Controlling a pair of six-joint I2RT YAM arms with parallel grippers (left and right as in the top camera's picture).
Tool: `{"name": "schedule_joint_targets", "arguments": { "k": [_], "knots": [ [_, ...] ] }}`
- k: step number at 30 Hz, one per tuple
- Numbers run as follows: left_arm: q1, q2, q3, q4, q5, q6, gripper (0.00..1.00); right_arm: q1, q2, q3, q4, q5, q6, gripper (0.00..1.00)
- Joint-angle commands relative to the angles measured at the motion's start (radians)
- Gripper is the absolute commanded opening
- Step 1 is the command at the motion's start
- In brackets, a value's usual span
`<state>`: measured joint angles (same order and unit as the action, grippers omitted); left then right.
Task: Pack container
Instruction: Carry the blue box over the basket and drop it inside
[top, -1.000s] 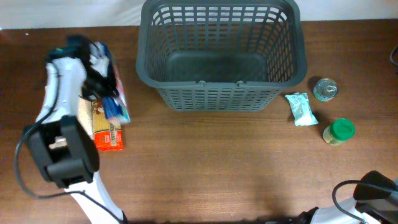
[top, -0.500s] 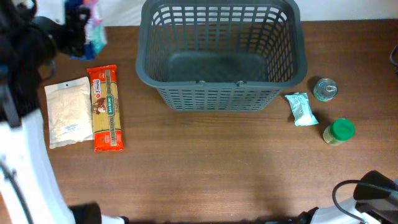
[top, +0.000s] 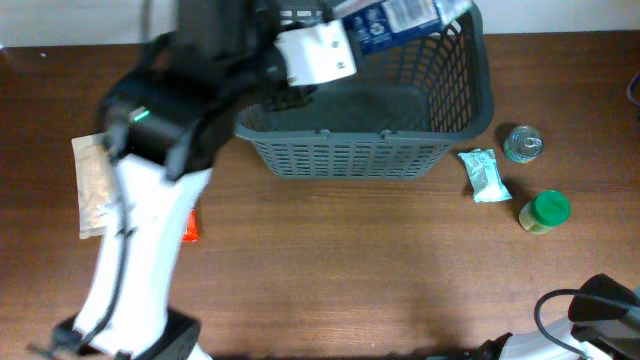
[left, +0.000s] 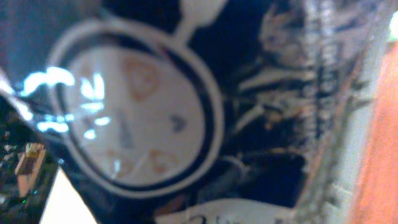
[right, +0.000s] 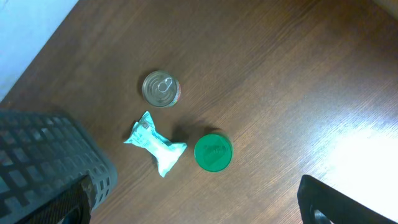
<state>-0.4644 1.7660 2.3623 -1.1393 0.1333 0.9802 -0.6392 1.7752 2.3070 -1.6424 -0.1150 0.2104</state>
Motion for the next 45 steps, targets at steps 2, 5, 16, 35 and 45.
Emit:
{"name": "schedule_joint_targets", "arguments": {
  "k": [2, 5, 16, 35, 45],
  "knots": [
    [-0.044, 0.146, -0.006, 0.026, -0.23, 0.095, 0.02, -0.003, 0.003, 0.003, 0.0, -0.009, 0.008, 0.99],
    [-0.056, 0.255, -0.006, 0.037, -0.315, 0.095, 0.02, -0.003, 0.003, 0.003, 0.0, -0.009, 0.008, 0.99],
    [-0.056, 0.496, -0.006, 0.151, -0.498, 0.091, 0.02, -0.003, 0.003, 0.003, 0.0, -0.009, 0.008, 0.99],
    [-0.058, 0.306, -0.005, 0.173, -0.639, -0.195, 0.99, -0.003, 0.003, 0.003, 0.0, -0.009, 0.008, 0.99],
    [0.109, -0.078, -0.005, 0.027, -0.555, -0.507, 0.99, -0.003, 0.003, 0.003, 0.0, -0.009, 0.008, 0.99]
  ]
}}
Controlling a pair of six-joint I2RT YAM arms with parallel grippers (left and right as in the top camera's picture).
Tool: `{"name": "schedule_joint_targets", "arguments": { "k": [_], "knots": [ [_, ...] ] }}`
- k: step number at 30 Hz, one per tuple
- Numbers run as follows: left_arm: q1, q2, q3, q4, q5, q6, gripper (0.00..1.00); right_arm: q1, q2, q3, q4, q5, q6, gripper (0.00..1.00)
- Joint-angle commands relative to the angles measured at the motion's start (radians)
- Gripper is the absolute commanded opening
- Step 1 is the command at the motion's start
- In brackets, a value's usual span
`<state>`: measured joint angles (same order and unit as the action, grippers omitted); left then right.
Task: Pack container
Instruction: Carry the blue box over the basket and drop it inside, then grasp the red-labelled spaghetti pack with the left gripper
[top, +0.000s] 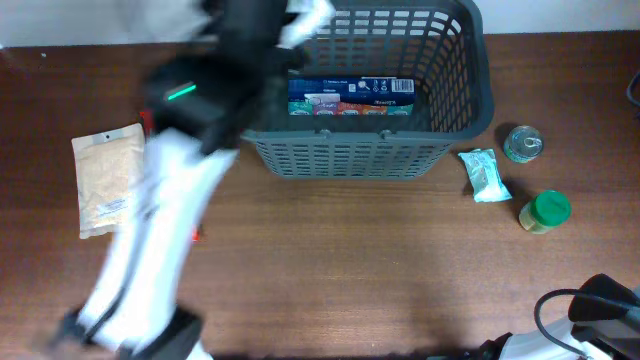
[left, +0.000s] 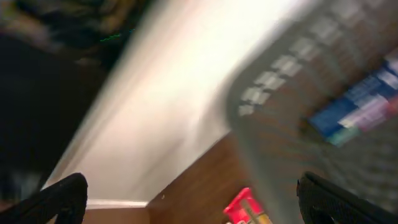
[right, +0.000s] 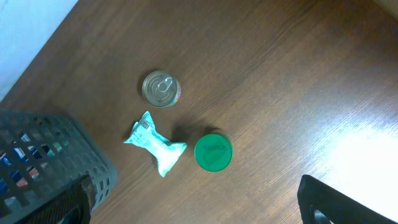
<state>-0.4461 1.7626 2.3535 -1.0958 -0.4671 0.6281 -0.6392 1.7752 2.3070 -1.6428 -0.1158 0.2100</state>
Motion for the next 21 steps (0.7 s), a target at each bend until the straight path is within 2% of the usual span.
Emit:
{"name": "schedule_joint_targets", "arguments": {
  "k": [1, 6, 8, 12, 13, 16, 21],
  "knots": [
    [0.132, -0.094, 0.004, -0.024, 0.062, -0.18, 0.99, -0.003, 0.003, 0.003, 0.0, -0.008, 0.008, 0.99],
    [0.397, -0.113, 0.001, -0.198, 0.164, -0.362, 1.0, -0.003, 0.003, 0.003, 0.0, -0.008, 0.008, 0.99],
    [0.491, -0.088, -0.014, -0.296, 0.253, -0.441, 0.98, -0.003, 0.003, 0.003, 0.0, -0.008, 0.008, 0.99],
    [0.624, -0.019, -0.117, -0.412, 0.414, -0.513, 0.94, -0.003, 0.003, 0.003, 0.0, -0.008, 0.008, 0.99],
    [0.639, -0.003, -0.152, -0.423, 0.432, -0.517, 0.93, -0.003, 0.003, 0.003, 0.0, -0.008, 0.008, 0.99],
    [0.663, 0.054, -0.291, -0.415, 0.438, -0.54, 0.8, -0.003, 0.003, 0.003, 0.0, -0.008, 0.008, 0.99],
    [0.662, 0.143, -0.541, -0.274, 0.438, -0.62, 0.76, -0.003, 0.003, 0.003, 0.0, -0.008, 0.008, 0.99]
  ]
}}
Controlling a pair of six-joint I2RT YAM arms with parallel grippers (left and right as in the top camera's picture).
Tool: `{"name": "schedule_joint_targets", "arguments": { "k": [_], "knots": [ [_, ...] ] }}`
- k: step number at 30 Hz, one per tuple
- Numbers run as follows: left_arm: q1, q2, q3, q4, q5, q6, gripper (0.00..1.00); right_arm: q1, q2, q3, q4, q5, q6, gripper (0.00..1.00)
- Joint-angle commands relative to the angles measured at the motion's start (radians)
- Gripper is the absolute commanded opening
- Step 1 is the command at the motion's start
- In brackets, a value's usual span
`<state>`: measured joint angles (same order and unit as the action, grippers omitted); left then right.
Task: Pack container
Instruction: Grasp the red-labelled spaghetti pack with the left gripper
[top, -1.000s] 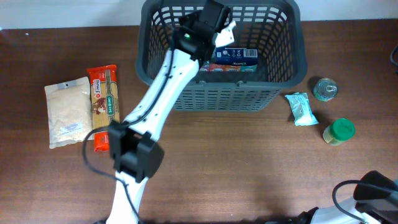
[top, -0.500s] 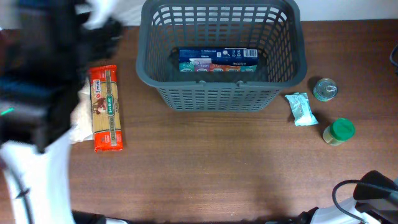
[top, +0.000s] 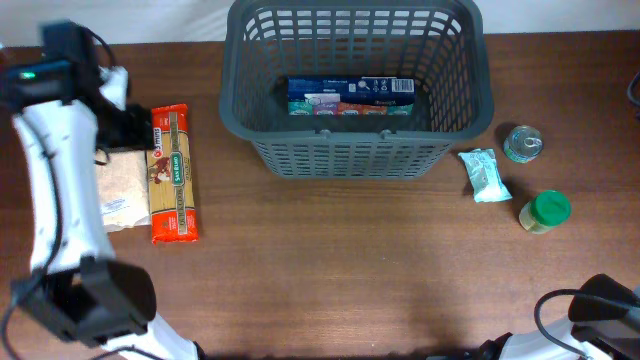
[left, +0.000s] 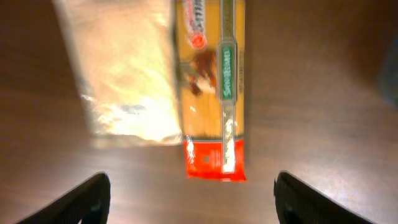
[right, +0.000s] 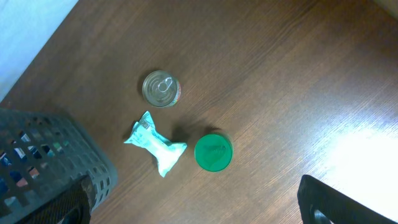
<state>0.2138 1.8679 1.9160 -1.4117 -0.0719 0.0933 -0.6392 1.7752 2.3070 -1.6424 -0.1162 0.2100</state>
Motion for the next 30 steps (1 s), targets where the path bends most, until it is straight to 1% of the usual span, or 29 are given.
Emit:
{"name": "schedule_joint_targets", "arguments": {
  "k": [1, 3, 5, 6, 10, 12, 13, 14, 20, 25, 26, 27, 28, 30],
  "knots": [
    [0.002, 0.052, -0.145, 0.08, 0.053, -0.124, 0.76, -0.003, 0.003, 0.003, 0.0, -0.008, 0.008, 0.99],
    [0.002, 0.07, -0.209, 0.161, 0.118, -0.135, 0.76, -0.003, 0.003, 0.003, 0.0, -0.008, 0.008, 0.99],
    [0.001, 0.083, -0.258, 0.235, 0.139, -0.135, 0.76, -0.003, 0.003, 0.003, 0.0, -0.008, 0.008, 0.99],
    [0.0, 0.091, -0.28, 0.272, 0.136, -0.135, 0.77, -0.003, 0.003, 0.003, 0.0, -0.008, 0.008, 0.99],
    [0.0, 0.129, -0.343, 0.367, 0.097, -0.134, 0.87, -0.003, 0.003, 0.003, 0.0, -0.008, 0.008, 0.99],
    [0.0, 0.154, -0.364, 0.404, 0.062, -0.134, 0.87, -0.003, 0.003, 0.003, 0.0, -0.008, 0.008, 0.99],
    [0.003, 0.17, -0.37, 0.416, 0.049, -0.134, 0.91, -0.003, 0.003, 0.003, 0.0, -0.008, 0.008, 0.99],
    [0.003, 0.185, -0.373, 0.423, 0.046, -0.131, 0.92, -0.003, 0.003, 0.003, 0.0, -0.008, 0.008, 0.99],
    [0.005, 0.286, -0.375, 0.462, 0.046, -0.13, 0.93, -0.003, 0.003, 0.003, 0.0, -0.008, 0.008, 0.99],
    [0.005, 0.329, -0.377, 0.465, 0.046, -0.13, 0.92, -0.003, 0.003, 0.003, 0.0, -0.008, 0.008, 0.99],
    [0.005, 0.33, -0.377, 0.465, 0.046, -0.13, 0.89, -0.003, 0.003, 0.003, 0.0, -0.008, 0.008, 0.99],
    [0.005, 0.33, -0.377, 0.465, 0.046, -0.13, 0.79, -0.003, 0.003, 0.003, 0.0, -0.008, 0.008, 0.99],
    [0.005, 0.33, -0.377, 0.464, 0.047, -0.13, 0.66, -0.003, 0.003, 0.003, 0.0, -0.008, 0.008, 0.99],
    [0.005, 0.33, -0.376, 0.456, 0.05, -0.13, 0.33, -0.003, 0.003, 0.003, 0.0, -0.008, 0.008, 0.98]
  ]
}}
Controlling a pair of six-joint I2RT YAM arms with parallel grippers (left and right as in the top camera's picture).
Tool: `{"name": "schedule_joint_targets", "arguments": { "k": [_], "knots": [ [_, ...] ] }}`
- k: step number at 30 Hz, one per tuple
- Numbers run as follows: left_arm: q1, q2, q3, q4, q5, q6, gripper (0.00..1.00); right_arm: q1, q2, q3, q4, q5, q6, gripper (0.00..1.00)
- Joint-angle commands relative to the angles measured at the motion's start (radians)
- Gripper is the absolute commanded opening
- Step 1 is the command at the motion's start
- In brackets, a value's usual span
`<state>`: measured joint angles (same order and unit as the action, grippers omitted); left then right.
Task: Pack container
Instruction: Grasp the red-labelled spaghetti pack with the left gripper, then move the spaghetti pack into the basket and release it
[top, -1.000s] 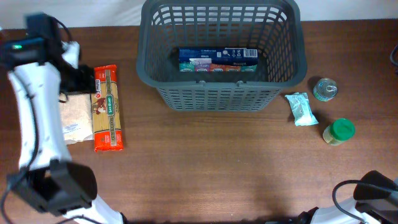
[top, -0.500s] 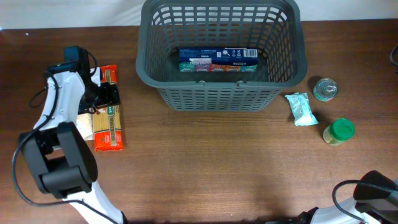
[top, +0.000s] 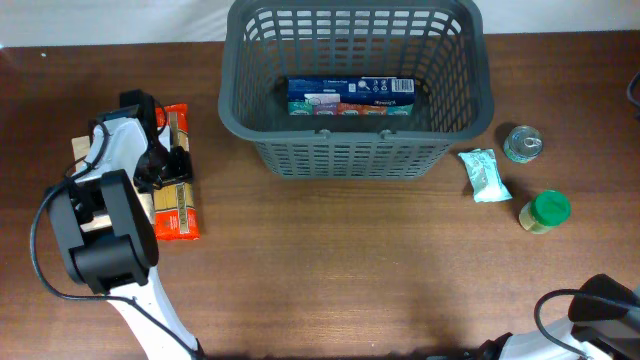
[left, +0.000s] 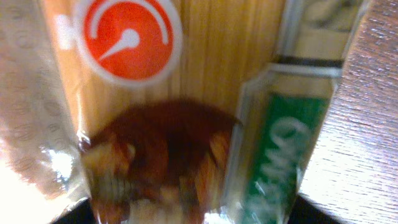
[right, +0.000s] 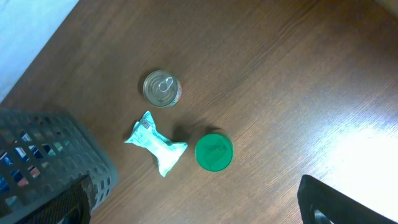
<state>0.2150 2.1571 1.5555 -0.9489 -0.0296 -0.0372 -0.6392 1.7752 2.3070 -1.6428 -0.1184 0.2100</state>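
Note:
A grey basket stands at the back of the table with a blue box lying inside. At the left, an orange-red spaghetti pack lies beside a bag of pale grains. My left gripper is down on the spaghetti pack. In the left wrist view the pack fills the picture and my left gripper is open, one dark finger at each bottom corner. My right gripper hangs open and empty high over the right side of the table.
To the right of the basket stand a tin can, a white-teal packet and a green-lidded jar. The right wrist view also shows the can, packet, jar and a basket corner.
My left gripper was high above the spaghetti pack and the grain bag; now it is down on the spaghetti pack, still open. The right arm has not moved.
My left gripper held the blue box over the basket. Then the box lay in the basket and the gripper was empty beside its left rim. Then it was open above the spaghetti pack at the left, and now it is down on the pack.

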Motion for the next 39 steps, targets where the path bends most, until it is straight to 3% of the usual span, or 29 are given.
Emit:
{"name": "schedule_joint_targets", "arguments": {
  "k": [1, 8, 10, 21, 24, 28, 34, 39],
  "knots": [
    [0.004, 0.04, -0.016, -0.01, 0.008, 0.0, 0.23, -0.003, 0.003, 0.003, 0.0, -0.006, 0.008, 0.99],
    [0.006, 0.024, 0.043, -0.105, 0.007, 0.03, 0.1, -0.003, 0.003, 0.003, 0.001, -0.006, 0.008, 0.99],
    [0.006, 0.003, 0.098, -0.146, 0.007, 0.031, 0.02, -0.003, 0.003, 0.003, 0.0, -0.006, 0.008, 0.99],
    [0.003, -0.237, 0.659, -0.335, 0.008, 0.083, 0.02, -0.003, 0.003, 0.003, 0.0, -0.006, 0.008, 0.99],
    [-0.021, -0.317, 0.793, -0.326, 0.071, 0.225, 0.02, -0.003, 0.003, 0.003, 0.0, -0.005, 0.008, 0.99],
    [-0.102, -0.413, 0.908, -0.272, 0.192, 0.518, 0.02, -0.003, 0.003, 0.003, 0.001, -0.005, 0.008, 0.99],
    [-0.336, -0.491, 0.923, -0.219, 0.191, 0.966, 0.02, -0.003, 0.003, 0.003, 0.0, -0.006, 0.008, 0.99],
    [-0.506, -0.446, 0.905, -0.218, 0.19, 1.172, 0.02, -0.003, 0.003, 0.003, 0.0, -0.006, 0.008, 0.99]
  ]
}}
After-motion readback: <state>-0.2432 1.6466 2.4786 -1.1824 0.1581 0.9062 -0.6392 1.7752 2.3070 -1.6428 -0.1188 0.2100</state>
